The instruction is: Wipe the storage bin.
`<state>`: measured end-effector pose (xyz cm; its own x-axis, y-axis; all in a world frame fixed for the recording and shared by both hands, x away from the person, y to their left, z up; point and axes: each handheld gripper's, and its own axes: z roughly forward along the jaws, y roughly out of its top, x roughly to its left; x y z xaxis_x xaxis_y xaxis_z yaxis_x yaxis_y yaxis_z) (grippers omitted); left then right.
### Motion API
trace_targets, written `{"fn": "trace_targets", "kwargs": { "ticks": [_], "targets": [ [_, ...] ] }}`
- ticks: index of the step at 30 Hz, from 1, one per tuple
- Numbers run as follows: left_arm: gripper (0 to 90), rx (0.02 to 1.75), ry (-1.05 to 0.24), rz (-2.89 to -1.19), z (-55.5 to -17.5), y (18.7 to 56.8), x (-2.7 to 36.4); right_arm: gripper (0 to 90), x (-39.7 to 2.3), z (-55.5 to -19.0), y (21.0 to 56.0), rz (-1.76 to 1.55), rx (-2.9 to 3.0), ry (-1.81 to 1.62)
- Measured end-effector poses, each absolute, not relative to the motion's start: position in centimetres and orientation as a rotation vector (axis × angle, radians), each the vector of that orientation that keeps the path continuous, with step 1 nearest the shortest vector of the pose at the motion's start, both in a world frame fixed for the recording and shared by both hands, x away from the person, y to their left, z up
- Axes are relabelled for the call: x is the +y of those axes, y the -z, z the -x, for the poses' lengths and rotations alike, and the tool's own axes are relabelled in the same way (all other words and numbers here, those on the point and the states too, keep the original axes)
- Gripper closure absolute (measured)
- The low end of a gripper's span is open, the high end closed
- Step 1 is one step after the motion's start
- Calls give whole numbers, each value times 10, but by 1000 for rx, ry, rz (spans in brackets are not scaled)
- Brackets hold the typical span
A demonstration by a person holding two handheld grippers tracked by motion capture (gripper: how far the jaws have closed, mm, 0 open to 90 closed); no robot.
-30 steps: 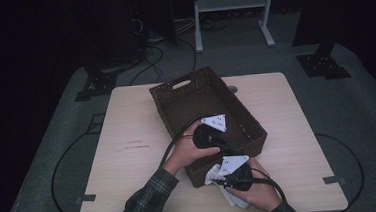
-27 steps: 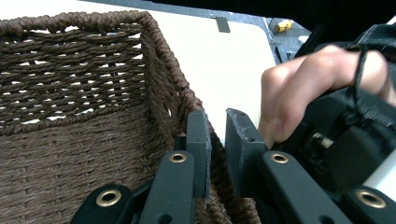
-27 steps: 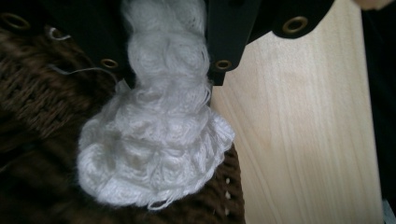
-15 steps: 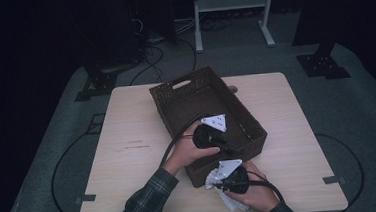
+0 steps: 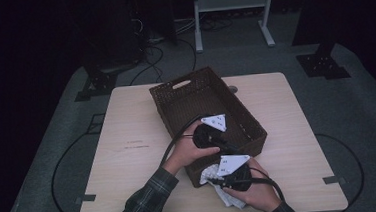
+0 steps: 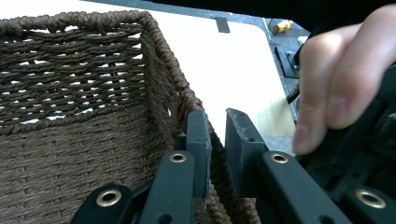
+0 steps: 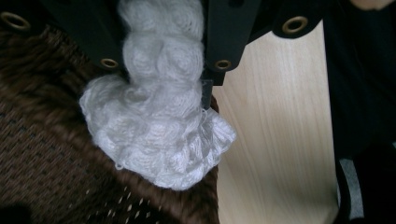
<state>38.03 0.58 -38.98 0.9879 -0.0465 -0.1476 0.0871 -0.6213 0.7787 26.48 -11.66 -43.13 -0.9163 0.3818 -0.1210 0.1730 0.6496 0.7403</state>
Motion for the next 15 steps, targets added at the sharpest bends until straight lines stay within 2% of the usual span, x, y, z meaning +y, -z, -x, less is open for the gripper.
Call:
{"fn": "trace_targets", "kwargs": {
  "ticks": [8,15],
  "targets": [
    [792,27,192,-2234,-381,390,6,761,-113,-260,418,-412,2583,-1164],
    [792,28,190,-2234,-380,390,6,761,-102,-260,421,-387,2596,-1158]
  ]
}}
